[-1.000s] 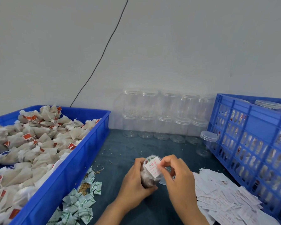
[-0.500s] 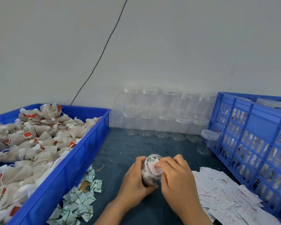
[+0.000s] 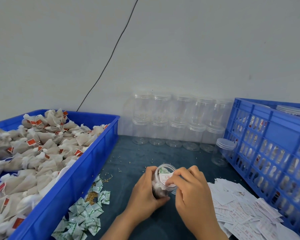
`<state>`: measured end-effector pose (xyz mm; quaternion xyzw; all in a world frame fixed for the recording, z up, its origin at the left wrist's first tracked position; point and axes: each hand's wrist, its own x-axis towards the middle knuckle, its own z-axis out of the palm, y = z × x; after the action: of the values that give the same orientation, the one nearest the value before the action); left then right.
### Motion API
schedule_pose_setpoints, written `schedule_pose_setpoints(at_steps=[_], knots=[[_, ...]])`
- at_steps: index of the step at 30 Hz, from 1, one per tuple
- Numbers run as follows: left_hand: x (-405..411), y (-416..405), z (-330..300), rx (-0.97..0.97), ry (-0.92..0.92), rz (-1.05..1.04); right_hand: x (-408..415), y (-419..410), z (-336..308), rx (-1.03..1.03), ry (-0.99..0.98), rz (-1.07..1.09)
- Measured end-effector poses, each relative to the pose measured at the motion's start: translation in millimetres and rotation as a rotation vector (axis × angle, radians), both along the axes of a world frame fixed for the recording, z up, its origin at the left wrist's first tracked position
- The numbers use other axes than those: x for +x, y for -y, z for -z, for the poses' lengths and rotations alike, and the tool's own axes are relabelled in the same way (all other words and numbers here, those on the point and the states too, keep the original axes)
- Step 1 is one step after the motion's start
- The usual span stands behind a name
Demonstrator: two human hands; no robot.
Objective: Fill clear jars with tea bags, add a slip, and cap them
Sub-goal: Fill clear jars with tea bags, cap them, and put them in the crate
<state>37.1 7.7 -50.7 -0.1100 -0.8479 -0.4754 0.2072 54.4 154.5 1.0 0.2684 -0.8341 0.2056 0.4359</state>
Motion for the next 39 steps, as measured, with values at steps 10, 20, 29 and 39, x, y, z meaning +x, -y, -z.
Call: schedule_pose_setpoints(at_steps=[10, 20, 29, 39], knots=[[-0.8, 1.6, 1.3, 0.016, 0.025, -0.034, -2.0, -0.3, 2.3, 0.039, 0.118, -0.052], [-0.4, 1.8, 2.4, -0.017, 0.012, -0.064, 1.2, -1.4, 0.6, 0.094, 0.228, -0.081], [-0.6, 1.3, 2.3, -0.027, 0.001, -0.074, 2.7, -0.5, -0.1, 0.149, 0.202, -0.072], [-1.1, 1.8, 1.9, -0.026, 0.006, -0.077, -0.4, 1.9, 9.9, -0.071, 0.279, -0.178]])
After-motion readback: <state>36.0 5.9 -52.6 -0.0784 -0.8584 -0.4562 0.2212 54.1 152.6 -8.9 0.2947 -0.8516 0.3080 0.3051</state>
